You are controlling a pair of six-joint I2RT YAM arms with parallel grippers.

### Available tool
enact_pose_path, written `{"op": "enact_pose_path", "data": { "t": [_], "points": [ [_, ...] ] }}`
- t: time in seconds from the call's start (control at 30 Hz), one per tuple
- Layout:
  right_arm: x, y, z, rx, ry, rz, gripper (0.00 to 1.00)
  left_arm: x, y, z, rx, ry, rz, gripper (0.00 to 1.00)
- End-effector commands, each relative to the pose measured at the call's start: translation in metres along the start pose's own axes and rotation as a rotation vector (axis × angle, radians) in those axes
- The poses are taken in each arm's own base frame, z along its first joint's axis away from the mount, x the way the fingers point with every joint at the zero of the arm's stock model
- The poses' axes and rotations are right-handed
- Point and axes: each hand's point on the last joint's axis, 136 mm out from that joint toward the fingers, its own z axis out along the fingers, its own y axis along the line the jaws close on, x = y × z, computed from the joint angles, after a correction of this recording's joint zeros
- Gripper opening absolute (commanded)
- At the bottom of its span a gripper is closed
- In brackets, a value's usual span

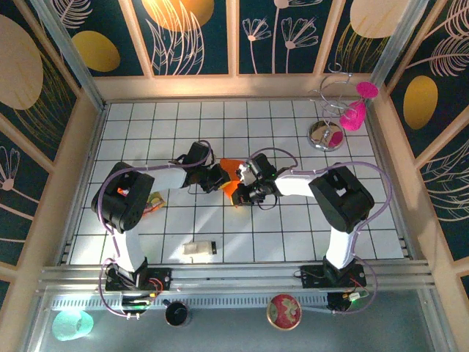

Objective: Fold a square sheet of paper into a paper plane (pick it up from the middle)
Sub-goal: Third fold the triangle at the center of the table.

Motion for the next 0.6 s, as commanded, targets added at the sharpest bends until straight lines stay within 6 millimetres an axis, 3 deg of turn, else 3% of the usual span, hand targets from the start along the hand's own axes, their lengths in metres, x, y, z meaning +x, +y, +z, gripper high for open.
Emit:
{"op": "enact_pose_path", "data": {
  "t": [0.0,0.57],
  "points": [
    [0.011,0.005,-0.004,-0.009,0.025,0.001,0.00,0.001,0.007,0.002,-0.016,0.021,0.002,0.14],
    [0.019,-0.010,0.005,0.034,0.056,0.020,0.00,0.002,0.014,0.006,-0.028,0.030,-0.007,0.14]
  ]
}}
